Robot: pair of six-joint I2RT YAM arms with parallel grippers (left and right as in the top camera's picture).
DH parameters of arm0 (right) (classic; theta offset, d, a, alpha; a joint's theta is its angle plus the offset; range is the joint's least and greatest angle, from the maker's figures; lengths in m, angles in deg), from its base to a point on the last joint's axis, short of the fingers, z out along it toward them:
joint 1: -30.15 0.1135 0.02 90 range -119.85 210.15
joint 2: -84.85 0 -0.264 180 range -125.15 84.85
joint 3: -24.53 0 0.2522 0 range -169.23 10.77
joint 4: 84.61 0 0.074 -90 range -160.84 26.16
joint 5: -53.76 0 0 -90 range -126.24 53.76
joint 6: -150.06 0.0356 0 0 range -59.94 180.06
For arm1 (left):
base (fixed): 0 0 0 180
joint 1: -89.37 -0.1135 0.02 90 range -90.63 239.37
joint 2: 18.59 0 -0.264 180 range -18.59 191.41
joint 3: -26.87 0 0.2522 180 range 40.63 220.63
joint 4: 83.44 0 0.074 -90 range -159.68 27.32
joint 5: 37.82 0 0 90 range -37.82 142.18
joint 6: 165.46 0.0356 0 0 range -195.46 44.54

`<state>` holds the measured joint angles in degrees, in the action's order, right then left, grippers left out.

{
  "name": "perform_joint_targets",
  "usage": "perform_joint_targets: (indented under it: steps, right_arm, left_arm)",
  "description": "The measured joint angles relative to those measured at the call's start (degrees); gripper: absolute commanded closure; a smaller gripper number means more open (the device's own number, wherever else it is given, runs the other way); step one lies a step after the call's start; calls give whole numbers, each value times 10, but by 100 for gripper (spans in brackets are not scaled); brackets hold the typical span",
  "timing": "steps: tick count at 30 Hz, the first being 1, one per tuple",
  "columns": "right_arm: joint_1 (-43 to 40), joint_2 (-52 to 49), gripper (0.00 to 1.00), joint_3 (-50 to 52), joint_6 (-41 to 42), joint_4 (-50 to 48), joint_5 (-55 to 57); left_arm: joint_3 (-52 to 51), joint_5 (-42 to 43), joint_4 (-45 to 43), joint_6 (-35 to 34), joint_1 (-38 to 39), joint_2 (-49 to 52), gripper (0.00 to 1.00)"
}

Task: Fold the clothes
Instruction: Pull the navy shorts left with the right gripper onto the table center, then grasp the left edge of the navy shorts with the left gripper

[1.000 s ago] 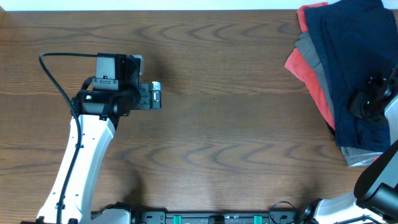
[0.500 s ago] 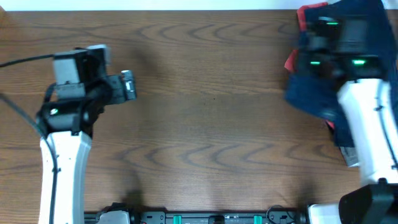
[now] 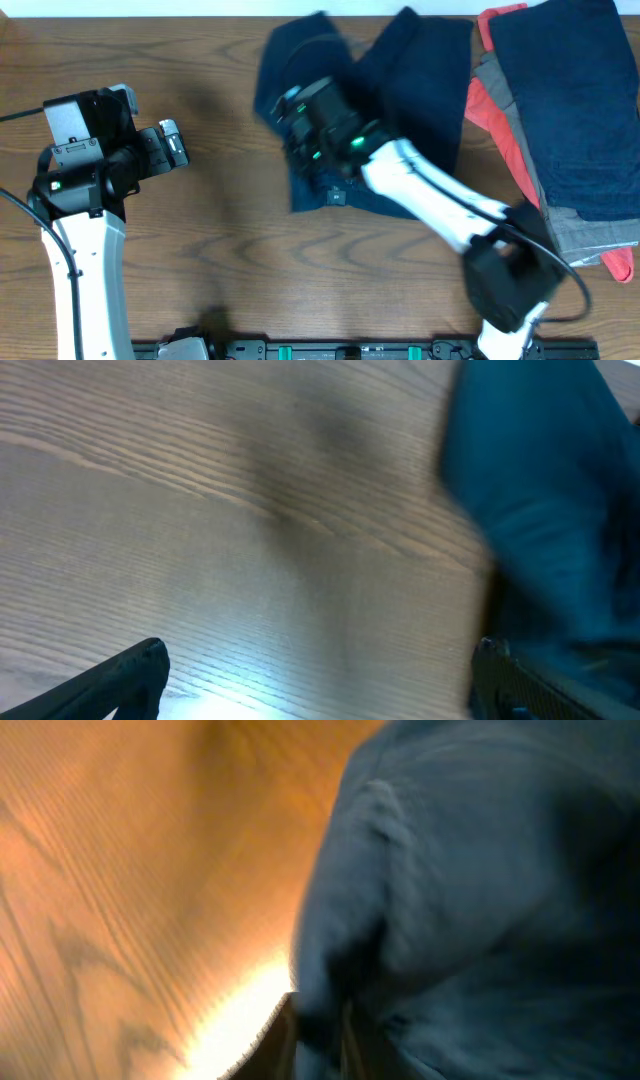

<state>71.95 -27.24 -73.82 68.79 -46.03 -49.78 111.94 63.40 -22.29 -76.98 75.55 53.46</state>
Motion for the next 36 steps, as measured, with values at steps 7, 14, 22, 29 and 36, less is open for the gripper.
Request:
perform_joint_targets:
  steps: [7, 14, 22, 29, 36]
  right_arm:
    - [7, -11, 10, -2, 3, 10, -1]
    - [-45, 37, 1, -27, 3, 84, 1]
    - [-138, 106, 1, -44, 2, 172, 10]
    - [-187, 106, 1, -44, 0, 226, 17]
    - [-190, 106, 1, -44, -2, 234, 17]
  left_arm:
    - [0, 0, 0, 0, 0, 12, 2]
    - [0, 0, 0, 1, 0, 27, 2]
    - [0, 8, -43, 25, 8, 94, 2]
    - [1, 59, -247, 55, 35, 216, 2]
    - [2, 101, -392, 61, 68, 356, 2]
